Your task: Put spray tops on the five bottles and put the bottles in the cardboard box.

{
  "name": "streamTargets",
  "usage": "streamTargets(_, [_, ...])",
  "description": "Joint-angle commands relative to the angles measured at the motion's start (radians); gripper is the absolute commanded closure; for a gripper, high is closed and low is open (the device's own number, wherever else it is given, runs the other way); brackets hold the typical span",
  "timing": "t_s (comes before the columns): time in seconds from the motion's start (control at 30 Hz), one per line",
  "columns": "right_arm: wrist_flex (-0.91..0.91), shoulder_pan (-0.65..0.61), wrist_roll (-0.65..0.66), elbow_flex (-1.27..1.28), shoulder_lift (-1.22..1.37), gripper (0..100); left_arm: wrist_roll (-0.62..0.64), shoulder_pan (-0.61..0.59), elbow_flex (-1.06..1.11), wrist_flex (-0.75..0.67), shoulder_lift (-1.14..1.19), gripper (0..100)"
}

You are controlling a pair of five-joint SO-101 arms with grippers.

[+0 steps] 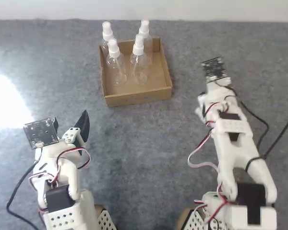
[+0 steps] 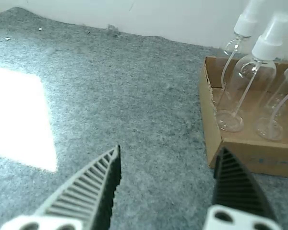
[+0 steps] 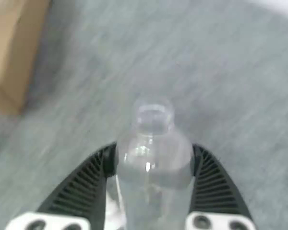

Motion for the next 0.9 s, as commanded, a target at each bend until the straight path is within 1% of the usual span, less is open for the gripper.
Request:
streamTargets(0.0, [0.183, -0.101, -0.021, 0.000, -0.143, 88.4, -0.009, 0.005, -0.012, -0.025, -0.014, 71])
streamTargets(0.1, [0.291, -0.173, -0.034, 0.000, -0.237, 88.4, -0.009, 0.005, -0.012, -0.025, -0.014, 71])
streamTargets(0.2, [0.380, -0.248, -0.104, 0.000, -0.334, 88.4, -0.009, 0.005, -0.012, -0.025, -0.014, 71])
streamTargets(0.27, [0.435, -0.298, -0.127, 0.000, -0.400, 88.4, -0.009, 0.005, -0.012, -0.025, -0.014, 71])
streamTargets(0.47, [0.587, -0.423, -0.133, 0.000, -0.608, 88.4, -0.009, 0.005, -0.012, -0.025, -0.014, 71])
streamTargets(0.57, [0.651, -0.450, -0.127, -0.002, -0.714, 88.4, -0.009, 0.005, -0.012, -0.025, -0.014, 71])
streamTargets(0.87, [0.828, -0.441, -0.124, -0.002, -0.966, 88.4, -0.009, 0.005, -0.012, -0.025, -0.014, 71])
